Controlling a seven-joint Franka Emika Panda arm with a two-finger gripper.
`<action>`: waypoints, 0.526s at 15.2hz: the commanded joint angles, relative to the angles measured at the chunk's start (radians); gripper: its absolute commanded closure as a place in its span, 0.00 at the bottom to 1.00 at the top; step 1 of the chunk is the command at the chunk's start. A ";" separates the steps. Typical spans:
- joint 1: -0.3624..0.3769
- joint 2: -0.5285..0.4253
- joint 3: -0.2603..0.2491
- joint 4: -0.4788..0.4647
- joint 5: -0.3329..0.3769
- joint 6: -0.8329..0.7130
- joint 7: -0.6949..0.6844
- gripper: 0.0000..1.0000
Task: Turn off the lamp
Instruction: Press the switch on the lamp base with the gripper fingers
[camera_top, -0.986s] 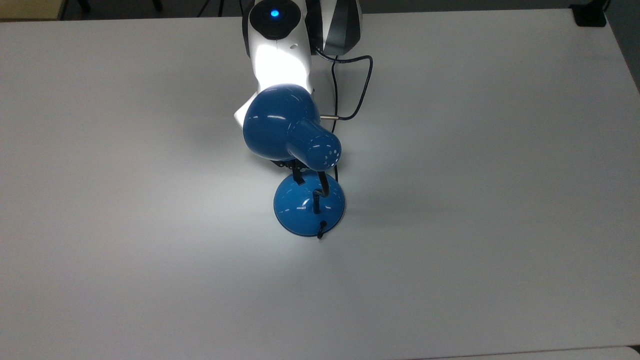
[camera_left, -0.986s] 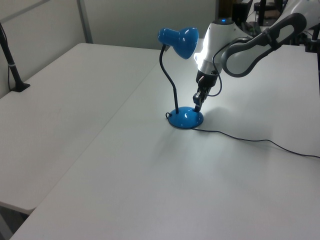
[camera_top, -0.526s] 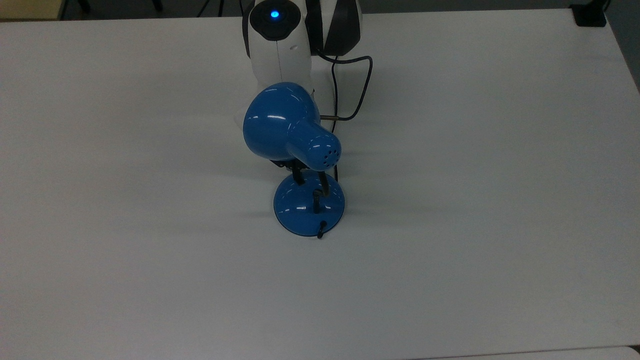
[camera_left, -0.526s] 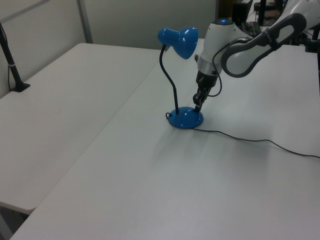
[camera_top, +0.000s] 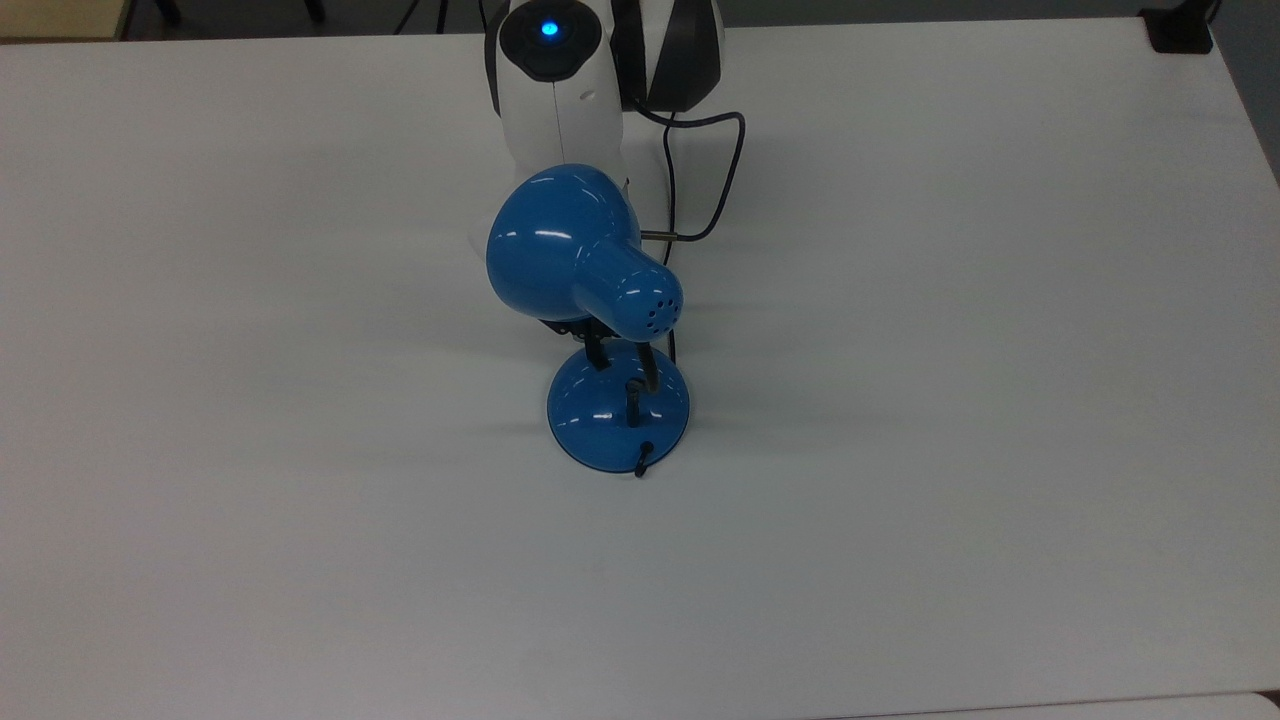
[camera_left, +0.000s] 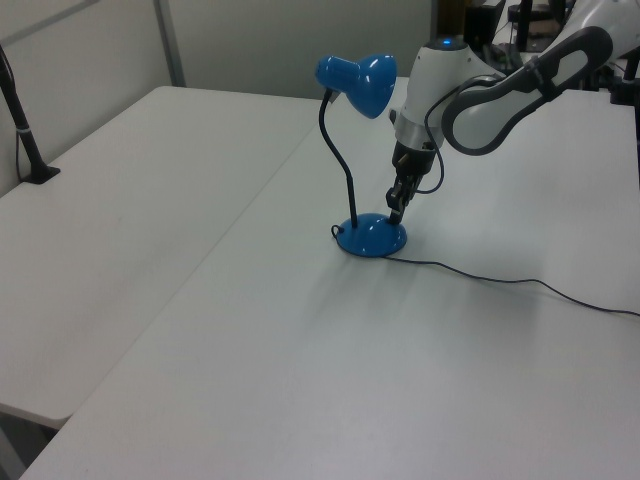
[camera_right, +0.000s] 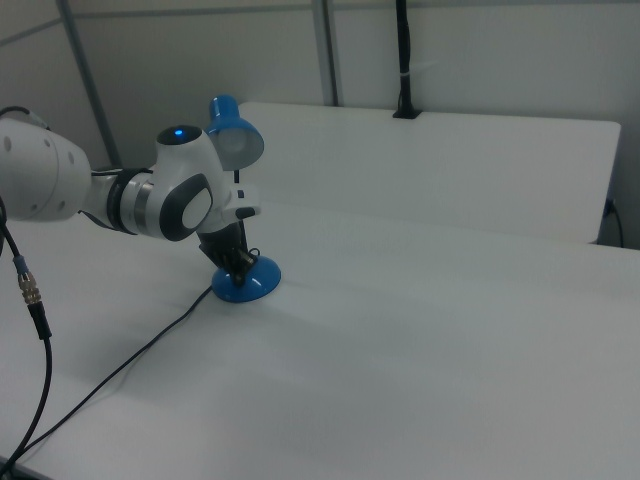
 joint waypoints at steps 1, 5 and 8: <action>0.008 0.002 0.003 -0.026 -0.008 -0.063 0.005 1.00; 0.005 -0.027 0.004 -0.025 -0.012 -0.147 0.001 1.00; -0.008 -0.092 0.009 -0.019 -0.012 -0.308 -0.067 1.00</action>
